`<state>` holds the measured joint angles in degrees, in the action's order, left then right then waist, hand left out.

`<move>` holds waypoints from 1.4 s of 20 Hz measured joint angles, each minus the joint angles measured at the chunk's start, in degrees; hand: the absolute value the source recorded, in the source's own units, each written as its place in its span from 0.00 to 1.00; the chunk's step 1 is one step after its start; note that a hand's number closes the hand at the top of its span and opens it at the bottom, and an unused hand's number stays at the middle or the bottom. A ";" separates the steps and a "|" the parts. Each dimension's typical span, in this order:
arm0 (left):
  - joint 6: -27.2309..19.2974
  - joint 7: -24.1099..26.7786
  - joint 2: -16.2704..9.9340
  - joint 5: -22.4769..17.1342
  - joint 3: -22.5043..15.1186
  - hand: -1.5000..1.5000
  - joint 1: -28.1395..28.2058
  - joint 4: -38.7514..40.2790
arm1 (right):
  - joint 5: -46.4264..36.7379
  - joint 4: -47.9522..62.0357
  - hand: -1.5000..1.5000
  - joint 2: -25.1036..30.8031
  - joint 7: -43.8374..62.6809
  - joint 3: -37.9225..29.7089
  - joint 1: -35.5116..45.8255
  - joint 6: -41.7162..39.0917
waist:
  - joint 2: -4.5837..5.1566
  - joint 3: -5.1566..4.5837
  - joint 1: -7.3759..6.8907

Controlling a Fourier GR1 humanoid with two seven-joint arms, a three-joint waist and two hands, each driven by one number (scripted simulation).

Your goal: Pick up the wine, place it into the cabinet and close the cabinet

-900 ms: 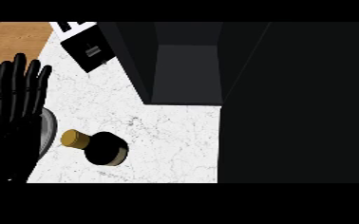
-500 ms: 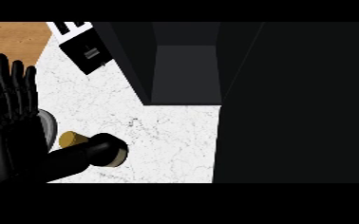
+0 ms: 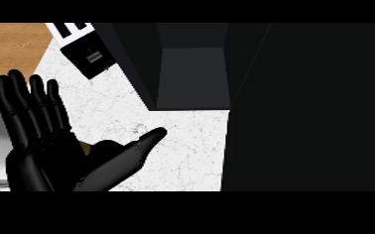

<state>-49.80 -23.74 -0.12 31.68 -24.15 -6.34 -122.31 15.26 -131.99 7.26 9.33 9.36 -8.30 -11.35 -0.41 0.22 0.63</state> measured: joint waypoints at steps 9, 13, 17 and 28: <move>-3.21 -23.01 0.07 23.31 -10.50 0.00 -7.61 -1.91 | 1.60 -4.03 0.00 0.61 4.01 0.38 -0.70 0.74 | -0.31 0.06 -0.77; -1.02 -32.88 0.08 31.89 -12.49 0.00 -11.61 -3.83 | 1.50 -4.20 0.00 0.42 5.92 0.70 0.46 1.86 | -0.41 0.05 -1.02; 1.40 -39.48 0.08 40.36 -14.47 0.00 -15.18 -4.10 | 1.47 -4.49 0.00 0.42 7.11 0.90 0.97 2.55 | -0.48 0.02 -0.84; 10.64 -51.24 0.06 53.65 -15.53 0.00 -25.20 -6.09 | 1.02 -4.62 0.00 0.45 9.60 2.34 4.50 4.00 | -0.54 -0.05 -0.62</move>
<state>-39.16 -74.98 -0.06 85.33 -39.68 -31.54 -128.40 16.28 -136.61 7.70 18.93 11.70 -3.80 -7.35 -0.95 0.17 0.01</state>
